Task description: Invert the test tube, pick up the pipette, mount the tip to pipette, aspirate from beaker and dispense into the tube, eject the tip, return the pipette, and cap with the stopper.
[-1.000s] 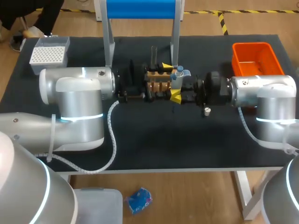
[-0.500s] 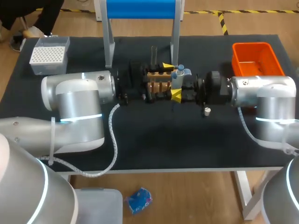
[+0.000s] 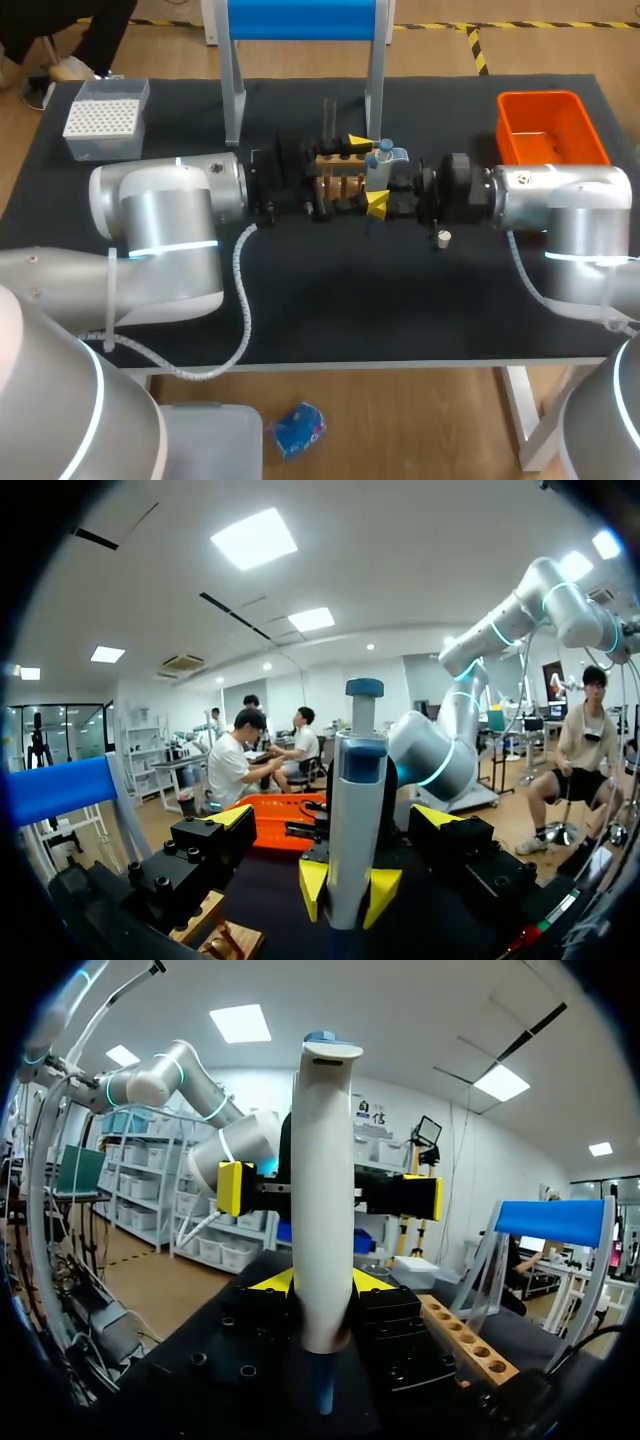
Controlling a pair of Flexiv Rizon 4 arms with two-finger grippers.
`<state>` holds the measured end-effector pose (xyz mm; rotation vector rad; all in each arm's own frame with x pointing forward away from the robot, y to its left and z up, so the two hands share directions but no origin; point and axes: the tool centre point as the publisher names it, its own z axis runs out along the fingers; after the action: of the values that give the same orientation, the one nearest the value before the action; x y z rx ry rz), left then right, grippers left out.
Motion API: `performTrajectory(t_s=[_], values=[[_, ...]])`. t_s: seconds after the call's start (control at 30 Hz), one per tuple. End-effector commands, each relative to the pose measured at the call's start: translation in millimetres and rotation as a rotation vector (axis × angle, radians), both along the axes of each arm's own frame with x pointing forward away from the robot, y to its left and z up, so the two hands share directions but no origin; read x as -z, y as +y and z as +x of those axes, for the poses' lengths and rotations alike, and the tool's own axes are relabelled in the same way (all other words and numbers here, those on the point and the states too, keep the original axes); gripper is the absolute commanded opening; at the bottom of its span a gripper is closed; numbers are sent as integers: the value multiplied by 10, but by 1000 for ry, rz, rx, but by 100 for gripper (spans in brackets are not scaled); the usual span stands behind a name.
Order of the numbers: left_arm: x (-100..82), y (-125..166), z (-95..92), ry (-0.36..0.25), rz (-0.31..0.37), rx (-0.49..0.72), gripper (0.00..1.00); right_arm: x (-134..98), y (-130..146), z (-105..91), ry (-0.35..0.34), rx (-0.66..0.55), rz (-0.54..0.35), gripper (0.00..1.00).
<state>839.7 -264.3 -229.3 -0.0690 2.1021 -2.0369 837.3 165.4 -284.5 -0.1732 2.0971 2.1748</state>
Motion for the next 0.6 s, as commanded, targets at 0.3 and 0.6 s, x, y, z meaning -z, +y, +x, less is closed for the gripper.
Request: performTrajectory(t_s=[0.3,0.6], values=[[10,-8,-10,3,11,-2,96,-24,-25,-19,-7,24,1,0],[10,-11,-10,-1,16,-1,0,-24,-11,-23,-4,19,1,0]])
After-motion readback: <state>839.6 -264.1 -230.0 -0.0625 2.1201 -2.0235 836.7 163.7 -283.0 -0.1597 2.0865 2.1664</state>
